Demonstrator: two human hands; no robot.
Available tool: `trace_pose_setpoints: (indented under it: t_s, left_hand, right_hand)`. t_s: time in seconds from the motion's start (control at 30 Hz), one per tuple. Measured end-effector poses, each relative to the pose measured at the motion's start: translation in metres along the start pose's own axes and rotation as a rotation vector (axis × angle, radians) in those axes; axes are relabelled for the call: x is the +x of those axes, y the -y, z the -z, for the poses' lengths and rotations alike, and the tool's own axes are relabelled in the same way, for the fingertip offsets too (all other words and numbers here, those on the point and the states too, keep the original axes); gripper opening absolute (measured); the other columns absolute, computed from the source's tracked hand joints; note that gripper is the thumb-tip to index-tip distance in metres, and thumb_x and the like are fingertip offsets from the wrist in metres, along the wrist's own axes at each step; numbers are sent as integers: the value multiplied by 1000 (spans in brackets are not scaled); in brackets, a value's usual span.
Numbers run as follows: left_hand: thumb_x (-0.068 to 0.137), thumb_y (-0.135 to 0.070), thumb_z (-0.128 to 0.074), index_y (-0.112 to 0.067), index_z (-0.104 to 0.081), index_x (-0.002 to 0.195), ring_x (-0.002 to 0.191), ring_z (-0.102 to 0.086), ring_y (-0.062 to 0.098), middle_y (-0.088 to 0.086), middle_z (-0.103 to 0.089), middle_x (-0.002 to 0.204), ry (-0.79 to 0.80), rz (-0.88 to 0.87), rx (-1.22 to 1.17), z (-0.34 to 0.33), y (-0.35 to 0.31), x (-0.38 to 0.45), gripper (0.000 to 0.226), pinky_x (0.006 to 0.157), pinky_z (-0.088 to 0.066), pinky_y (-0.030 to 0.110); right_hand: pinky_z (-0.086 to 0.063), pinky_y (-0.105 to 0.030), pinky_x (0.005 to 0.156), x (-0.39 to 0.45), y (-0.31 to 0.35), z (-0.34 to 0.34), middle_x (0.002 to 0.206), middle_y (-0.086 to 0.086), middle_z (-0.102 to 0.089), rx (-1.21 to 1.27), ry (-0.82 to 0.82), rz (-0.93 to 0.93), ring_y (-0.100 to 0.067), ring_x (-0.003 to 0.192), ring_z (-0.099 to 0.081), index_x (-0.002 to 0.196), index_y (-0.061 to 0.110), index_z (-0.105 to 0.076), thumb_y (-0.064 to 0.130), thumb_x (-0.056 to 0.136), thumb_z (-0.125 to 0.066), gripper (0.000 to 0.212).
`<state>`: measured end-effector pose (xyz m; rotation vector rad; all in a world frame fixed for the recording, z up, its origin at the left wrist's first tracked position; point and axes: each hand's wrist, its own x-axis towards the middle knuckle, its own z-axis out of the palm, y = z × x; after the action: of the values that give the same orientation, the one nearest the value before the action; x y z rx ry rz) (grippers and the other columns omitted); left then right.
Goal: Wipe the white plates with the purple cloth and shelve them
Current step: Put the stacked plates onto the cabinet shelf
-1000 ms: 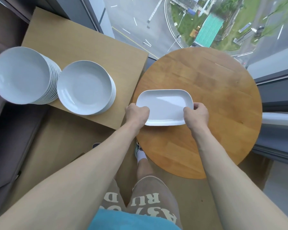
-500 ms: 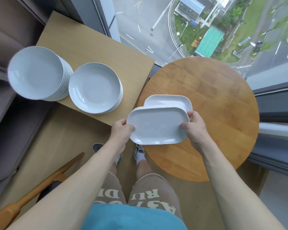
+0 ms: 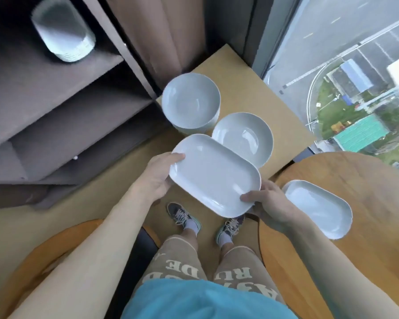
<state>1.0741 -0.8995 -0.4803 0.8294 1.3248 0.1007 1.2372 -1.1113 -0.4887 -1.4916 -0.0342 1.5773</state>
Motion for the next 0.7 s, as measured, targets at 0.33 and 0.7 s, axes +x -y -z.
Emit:
trace_pose_setpoints:
  t_s: [0.33,0.7]
  left_hand:
    - [95,-19,-70,-12,-61,136,118,-70,31,9,-73,127,-81,-139,-465,137,-34,-21,43,99,-57,53]
    - [93,-14,-72,-12,-72,119,106,-74,28,4,-79,110,-258,-247,-262,275,-107,19,26,93,-57,46]
  right_hand:
    - [-54,-50,99,77,74,-226,120,-15,-74,110,144,34,-32,109,-71,120,6,-66,-15,88,-51,40]
    - [-62,-33,75,151,138,-352,115,1,-71,-498,121,178,-16,99,-72,119,22,-62,27,95,-66,25]
